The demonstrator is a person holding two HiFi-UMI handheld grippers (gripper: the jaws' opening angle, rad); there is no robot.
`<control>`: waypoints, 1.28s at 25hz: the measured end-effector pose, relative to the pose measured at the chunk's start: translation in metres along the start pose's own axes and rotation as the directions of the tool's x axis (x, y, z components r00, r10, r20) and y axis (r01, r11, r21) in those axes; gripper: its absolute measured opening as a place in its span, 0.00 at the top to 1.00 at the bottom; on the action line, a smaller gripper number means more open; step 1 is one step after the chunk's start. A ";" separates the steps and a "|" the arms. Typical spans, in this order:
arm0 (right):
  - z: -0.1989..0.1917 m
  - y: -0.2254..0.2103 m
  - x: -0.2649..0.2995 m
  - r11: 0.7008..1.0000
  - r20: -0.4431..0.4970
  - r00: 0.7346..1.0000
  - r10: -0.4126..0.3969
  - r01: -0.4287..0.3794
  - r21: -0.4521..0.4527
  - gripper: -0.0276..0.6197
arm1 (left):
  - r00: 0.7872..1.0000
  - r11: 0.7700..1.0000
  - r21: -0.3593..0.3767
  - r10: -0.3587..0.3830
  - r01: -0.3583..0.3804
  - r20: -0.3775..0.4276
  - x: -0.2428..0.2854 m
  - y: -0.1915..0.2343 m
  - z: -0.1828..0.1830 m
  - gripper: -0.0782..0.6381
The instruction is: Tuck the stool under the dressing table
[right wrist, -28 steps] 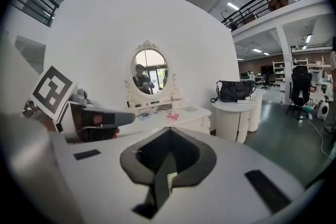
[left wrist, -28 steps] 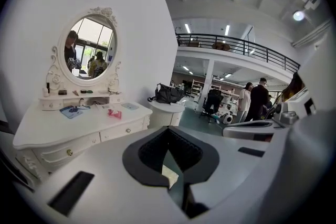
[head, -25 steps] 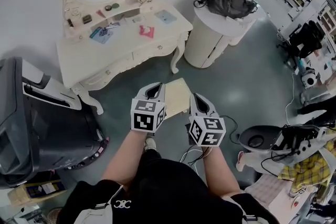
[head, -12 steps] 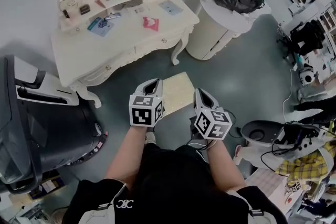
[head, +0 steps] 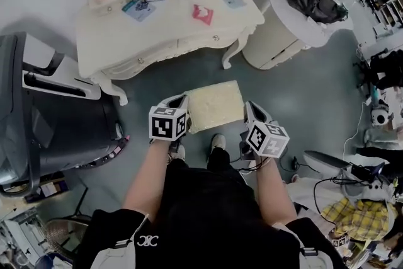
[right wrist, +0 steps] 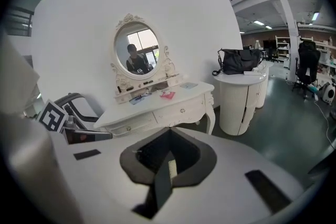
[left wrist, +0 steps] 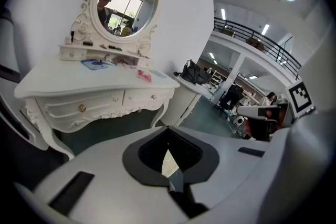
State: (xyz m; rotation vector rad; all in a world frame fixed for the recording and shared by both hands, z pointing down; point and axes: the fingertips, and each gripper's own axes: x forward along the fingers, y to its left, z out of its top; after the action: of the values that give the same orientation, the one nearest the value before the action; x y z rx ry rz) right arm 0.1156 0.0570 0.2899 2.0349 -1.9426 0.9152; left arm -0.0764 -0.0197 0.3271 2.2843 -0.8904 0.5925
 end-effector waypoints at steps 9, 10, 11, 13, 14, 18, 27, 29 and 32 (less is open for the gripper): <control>-0.043 -0.114 0.057 0.995 -0.190 0.977 0.095 -0.100 -0.016 0.95 | 0.985 0.973 -0.172 0.141 -0.156 -0.099 0.066 0.011 -0.061 0.89; -0.051 -0.126 0.066 0.993 -0.215 0.971 0.109 -0.116 -0.018 0.95 | 0.978 0.962 -0.190 0.176 -0.194 -0.108 0.073 0.014 -0.067 0.89; -0.061 -0.137 0.073 0.991 -0.243 0.962 0.124 -0.133 -0.019 0.95 | 0.970 0.950 -0.207 0.210 -0.233 -0.125 0.080 0.016 -0.076 0.89; -0.082 -0.154 0.088 0.985 -0.301 0.940 0.157 -0.171 -0.021 0.95 | 0.954 0.933 -0.227 0.244 -0.281 -0.176 0.096 0.017 -0.099 0.89; -0.092 -0.162 0.096 0.982 -0.328 0.929 0.174 -0.190 -0.018 0.95 | 0.948 0.930 -0.229 0.243 -0.289 -0.207 0.106 0.017 -0.111 0.88; -0.124 -0.195 0.136 0.972 -0.405 0.889 0.214 -0.234 0.000 0.95 | 0.929 0.930 -0.240 0.197 -0.278 -0.315 0.150 0.023 -0.156 0.79; -0.215 -0.250 0.217 0.933 -0.539 0.765 0.352 -0.333 0.136 0.64 | 0.932 0.910 -0.353 0.085 -0.216 -0.351 0.230 0.062 -0.235 0.58; -0.231 -0.257 0.231 0.927 -0.557 0.743 0.371 -0.336 0.170 0.56 | 0.934 0.900 -0.387 0.055 -0.199 -0.354 0.244 0.071 -0.254 0.52; -0.257 -0.277 0.249 0.937 -0.620 0.708 0.339 -0.316 0.151 0.51 | 0.936 0.867 -0.455 0.034 -0.201 -0.350 0.257 0.089 -0.278 0.47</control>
State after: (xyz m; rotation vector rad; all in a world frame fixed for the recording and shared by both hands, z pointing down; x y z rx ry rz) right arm 0.2902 0.0187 0.7053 1.1341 -1.8871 1.4882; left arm -0.0172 0.0023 0.7105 1.6256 -0.8953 0.6928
